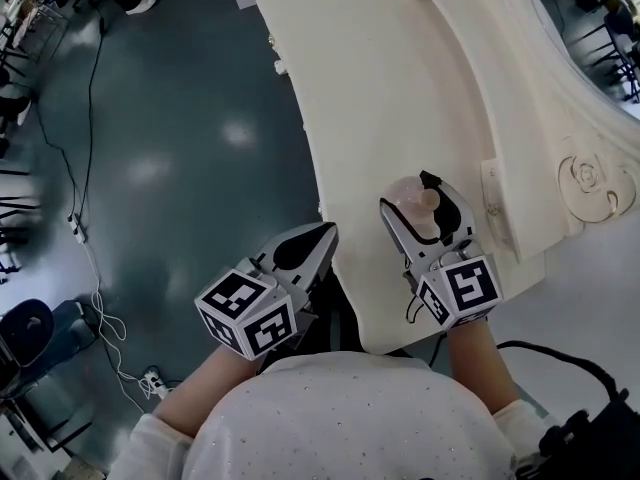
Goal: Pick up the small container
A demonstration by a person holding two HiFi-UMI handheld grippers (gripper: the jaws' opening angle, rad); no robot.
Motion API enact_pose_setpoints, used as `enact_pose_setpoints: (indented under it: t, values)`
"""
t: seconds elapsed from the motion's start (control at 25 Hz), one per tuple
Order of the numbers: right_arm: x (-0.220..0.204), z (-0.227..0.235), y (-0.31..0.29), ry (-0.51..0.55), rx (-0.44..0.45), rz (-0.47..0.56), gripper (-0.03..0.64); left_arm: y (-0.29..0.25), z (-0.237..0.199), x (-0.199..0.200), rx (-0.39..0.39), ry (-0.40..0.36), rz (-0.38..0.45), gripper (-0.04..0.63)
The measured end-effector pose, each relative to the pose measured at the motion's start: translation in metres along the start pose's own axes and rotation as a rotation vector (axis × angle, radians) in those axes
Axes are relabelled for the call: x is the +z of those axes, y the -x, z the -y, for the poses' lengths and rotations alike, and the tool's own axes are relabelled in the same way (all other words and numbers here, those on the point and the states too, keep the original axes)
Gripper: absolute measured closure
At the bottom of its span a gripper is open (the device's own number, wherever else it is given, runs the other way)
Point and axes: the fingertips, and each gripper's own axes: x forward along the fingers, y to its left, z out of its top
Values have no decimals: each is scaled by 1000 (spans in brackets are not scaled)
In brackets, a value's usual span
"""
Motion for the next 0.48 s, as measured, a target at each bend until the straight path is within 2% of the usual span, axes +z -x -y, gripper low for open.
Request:
enact_pose_setpoints:
  t: [0.16,0.32,0.48]
  values:
    - [-2,3,-2,27,-31,-8,361,3,-5,-4,8,13,-3,600]
    - [-1,15,-1,-17,-72,-11,478,1,-4,-4,6,21,0,600]
    - [-2,16,-2,-24,-53,-22,482,-4,-2,-6,4,31,0,600]
